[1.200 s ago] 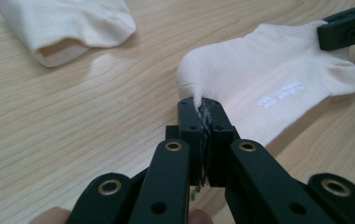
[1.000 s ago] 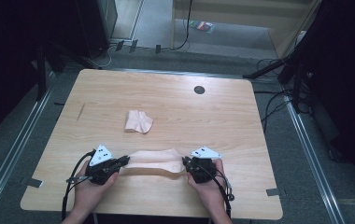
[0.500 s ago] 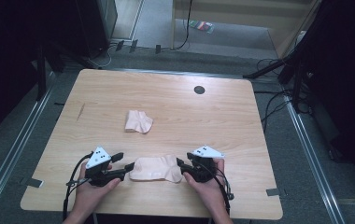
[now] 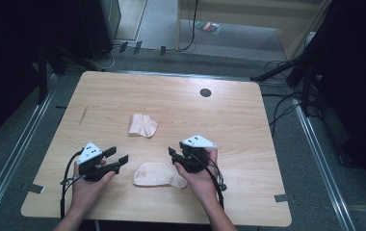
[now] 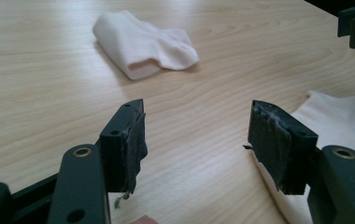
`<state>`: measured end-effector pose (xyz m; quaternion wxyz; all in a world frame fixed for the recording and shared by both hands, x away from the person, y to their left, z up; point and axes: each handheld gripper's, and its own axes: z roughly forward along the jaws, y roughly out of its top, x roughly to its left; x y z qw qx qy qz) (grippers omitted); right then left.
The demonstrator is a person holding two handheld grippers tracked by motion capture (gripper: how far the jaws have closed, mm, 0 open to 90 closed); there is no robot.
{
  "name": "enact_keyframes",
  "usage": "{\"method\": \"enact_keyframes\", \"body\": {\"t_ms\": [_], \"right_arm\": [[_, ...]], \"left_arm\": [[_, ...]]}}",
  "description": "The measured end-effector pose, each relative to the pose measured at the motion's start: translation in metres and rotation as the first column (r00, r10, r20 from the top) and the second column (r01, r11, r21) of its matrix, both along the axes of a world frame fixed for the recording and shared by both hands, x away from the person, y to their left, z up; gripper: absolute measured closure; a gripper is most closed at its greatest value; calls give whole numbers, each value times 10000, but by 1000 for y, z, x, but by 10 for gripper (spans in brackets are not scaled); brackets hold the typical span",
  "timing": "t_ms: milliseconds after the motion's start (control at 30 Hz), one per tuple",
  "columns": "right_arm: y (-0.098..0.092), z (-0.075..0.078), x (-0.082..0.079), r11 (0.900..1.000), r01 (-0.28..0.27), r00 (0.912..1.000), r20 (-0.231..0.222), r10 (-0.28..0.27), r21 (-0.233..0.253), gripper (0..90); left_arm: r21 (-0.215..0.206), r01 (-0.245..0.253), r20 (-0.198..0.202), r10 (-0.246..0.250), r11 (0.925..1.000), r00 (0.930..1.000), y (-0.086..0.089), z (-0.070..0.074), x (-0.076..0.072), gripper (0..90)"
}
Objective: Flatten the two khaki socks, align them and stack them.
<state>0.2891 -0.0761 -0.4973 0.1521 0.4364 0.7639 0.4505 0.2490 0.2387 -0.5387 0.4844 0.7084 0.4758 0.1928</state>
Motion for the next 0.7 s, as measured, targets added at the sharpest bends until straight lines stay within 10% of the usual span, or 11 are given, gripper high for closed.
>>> {"method": "enact_keyframes", "body": {"t_ms": [333, 700], "right_arm": [[51, 2, 39, 9999, -93, 10000, -36, 92, -128, 532], [85, -12, 98, 9964, 492, 9973, -505, -527, -691, 493]], "left_arm": [[-682, -1231, 110, 1242, 9900, 9922, 27, -2, 9, 328], [-586, -1237, 1, 1239, 9906, 9923, 26, -10, 11, 342]]}}
